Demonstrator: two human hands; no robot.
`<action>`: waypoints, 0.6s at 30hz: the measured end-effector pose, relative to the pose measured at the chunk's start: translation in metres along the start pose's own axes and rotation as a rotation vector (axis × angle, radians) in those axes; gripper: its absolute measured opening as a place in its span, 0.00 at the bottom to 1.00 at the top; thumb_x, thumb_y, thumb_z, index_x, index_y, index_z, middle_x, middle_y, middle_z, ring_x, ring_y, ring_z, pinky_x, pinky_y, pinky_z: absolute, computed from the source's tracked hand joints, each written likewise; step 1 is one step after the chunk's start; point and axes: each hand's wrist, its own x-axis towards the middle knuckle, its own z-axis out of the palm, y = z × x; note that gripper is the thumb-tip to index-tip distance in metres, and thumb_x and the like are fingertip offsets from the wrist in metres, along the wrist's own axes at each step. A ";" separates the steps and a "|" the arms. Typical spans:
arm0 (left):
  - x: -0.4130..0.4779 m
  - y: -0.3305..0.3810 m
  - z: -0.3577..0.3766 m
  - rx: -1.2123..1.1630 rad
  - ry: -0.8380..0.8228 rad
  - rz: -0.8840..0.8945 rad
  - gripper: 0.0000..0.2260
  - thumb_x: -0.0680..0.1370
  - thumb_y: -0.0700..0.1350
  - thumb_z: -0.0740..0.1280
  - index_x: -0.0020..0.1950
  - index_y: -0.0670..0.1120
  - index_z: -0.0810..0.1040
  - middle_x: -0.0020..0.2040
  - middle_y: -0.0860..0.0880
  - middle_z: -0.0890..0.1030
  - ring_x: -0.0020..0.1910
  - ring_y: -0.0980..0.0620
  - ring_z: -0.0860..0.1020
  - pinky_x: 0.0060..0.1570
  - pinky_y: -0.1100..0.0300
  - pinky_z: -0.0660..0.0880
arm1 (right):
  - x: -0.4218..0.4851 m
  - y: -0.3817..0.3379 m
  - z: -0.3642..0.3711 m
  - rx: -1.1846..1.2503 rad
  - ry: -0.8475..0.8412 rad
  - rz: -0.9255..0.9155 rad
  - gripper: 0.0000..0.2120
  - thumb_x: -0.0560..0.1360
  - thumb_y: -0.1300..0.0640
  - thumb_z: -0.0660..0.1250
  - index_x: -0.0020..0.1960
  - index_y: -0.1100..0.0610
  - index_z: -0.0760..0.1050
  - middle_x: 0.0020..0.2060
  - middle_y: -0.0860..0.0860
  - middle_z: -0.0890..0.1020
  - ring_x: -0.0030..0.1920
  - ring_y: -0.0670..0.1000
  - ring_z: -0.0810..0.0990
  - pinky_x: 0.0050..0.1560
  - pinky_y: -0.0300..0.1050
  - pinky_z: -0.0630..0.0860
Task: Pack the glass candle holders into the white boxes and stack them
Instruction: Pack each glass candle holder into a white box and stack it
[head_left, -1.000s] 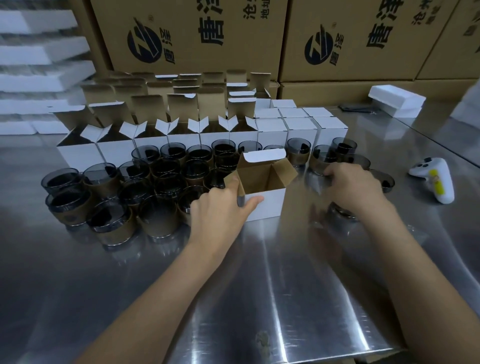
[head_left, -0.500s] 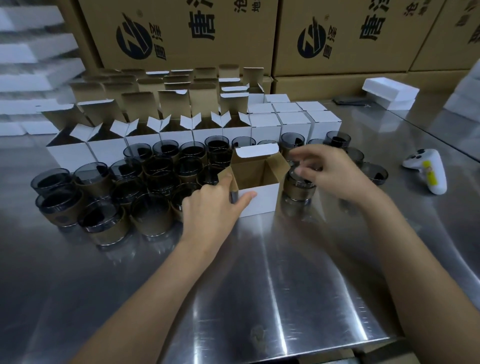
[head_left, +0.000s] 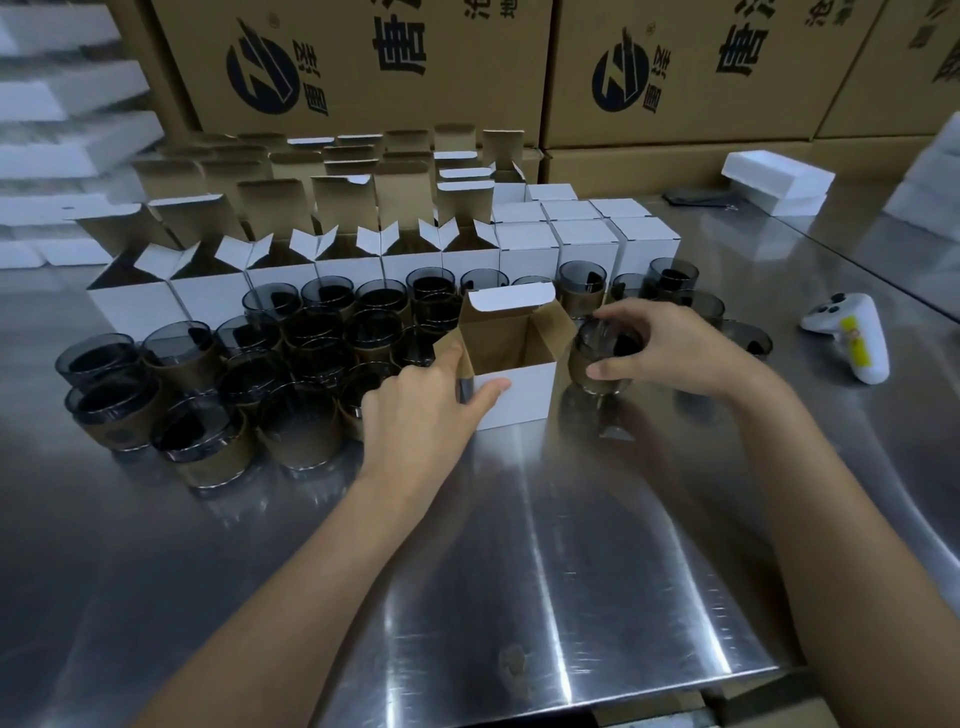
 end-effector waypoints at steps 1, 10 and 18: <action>0.000 0.000 0.000 -0.002 -0.003 -0.003 0.29 0.76 0.69 0.55 0.67 0.51 0.73 0.39 0.45 0.81 0.42 0.42 0.81 0.38 0.53 0.74 | -0.003 -0.001 -0.007 0.045 0.022 -0.028 0.30 0.66 0.45 0.77 0.66 0.45 0.73 0.59 0.43 0.79 0.59 0.44 0.77 0.58 0.41 0.72; 0.001 -0.001 0.000 0.024 0.006 0.058 0.28 0.76 0.68 0.53 0.69 0.53 0.70 0.40 0.46 0.82 0.43 0.42 0.81 0.36 0.55 0.72 | -0.027 -0.051 0.001 0.434 -0.019 -0.375 0.25 0.65 0.44 0.74 0.60 0.44 0.74 0.56 0.40 0.81 0.60 0.42 0.79 0.60 0.37 0.74; 0.002 -0.003 0.000 0.045 0.050 0.120 0.29 0.76 0.69 0.53 0.71 0.55 0.69 0.40 0.46 0.82 0.43 0.43 0.82 0.34 0.57 0.65 | -0.008 -0.061 0.052 0.058 0.422 -0.421 0.28 0.69 0.38 0.69 0.66 0.46 0.70 0.57 0.33 0.71 0.59 0.29 0.63 0.66 0.43 0.58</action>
